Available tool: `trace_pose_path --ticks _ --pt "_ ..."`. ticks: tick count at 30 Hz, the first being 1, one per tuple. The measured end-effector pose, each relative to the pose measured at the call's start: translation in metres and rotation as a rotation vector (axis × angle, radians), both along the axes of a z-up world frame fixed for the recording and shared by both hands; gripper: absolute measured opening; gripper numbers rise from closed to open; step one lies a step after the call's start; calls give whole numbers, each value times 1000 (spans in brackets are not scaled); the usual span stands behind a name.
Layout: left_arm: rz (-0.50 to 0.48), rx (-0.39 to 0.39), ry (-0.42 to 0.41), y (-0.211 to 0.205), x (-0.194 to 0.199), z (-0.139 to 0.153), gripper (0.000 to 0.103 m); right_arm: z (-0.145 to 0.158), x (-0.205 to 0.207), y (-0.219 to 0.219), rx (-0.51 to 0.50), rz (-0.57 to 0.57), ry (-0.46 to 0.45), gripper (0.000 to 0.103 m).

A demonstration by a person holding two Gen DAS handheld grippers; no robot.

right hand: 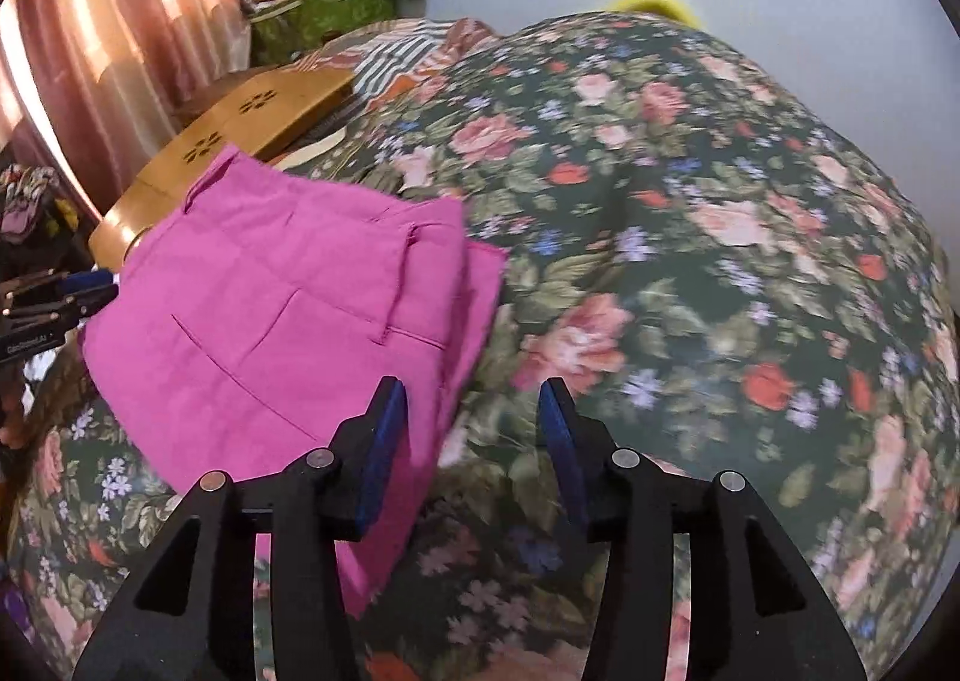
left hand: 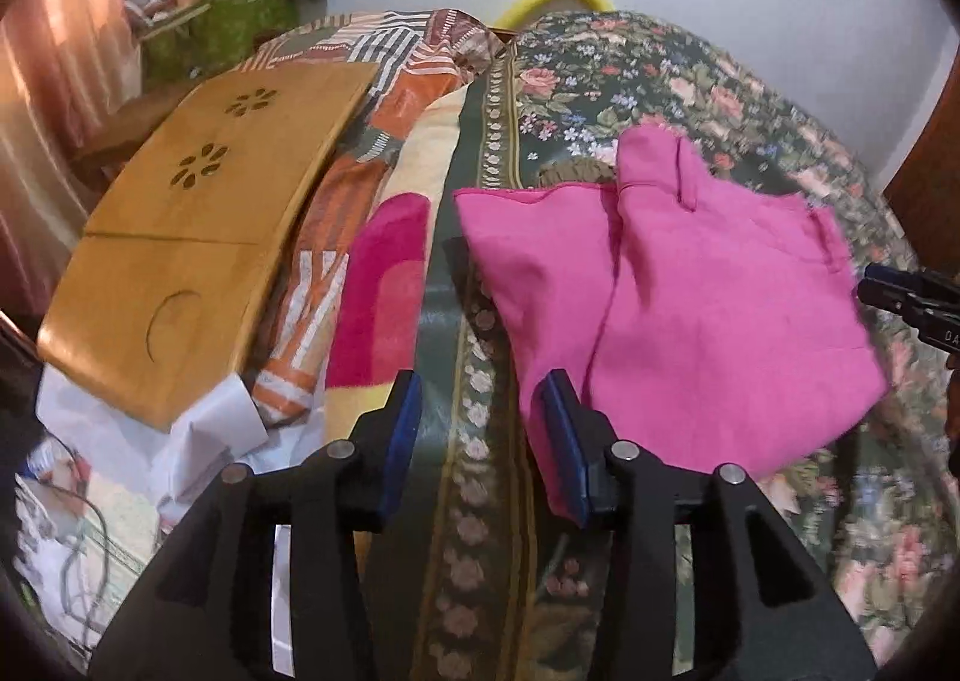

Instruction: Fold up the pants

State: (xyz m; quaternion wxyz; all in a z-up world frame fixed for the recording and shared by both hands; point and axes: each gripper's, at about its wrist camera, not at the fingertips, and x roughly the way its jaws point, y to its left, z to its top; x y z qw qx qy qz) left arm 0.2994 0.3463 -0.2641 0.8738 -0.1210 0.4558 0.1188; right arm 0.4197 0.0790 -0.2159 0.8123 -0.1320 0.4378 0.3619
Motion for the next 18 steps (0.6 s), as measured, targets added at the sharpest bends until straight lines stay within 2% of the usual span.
trace_pose_path --ticks 4,8,14,18 --pt "1 26 -50 -12 -19 30 43 30 -10 -21 42 -30 -48 43" --pt "-24 31 -145 -36 -38 79 43 70 -32 -37 119 -37 -103 43" --pt "-66 102 -312 -88 -80 156 43 138 -90 -59 231 -11 -231 43" --pt "-85 133 -425 -124 -115 205 43 173 -128 -75 304 4 -298 43"
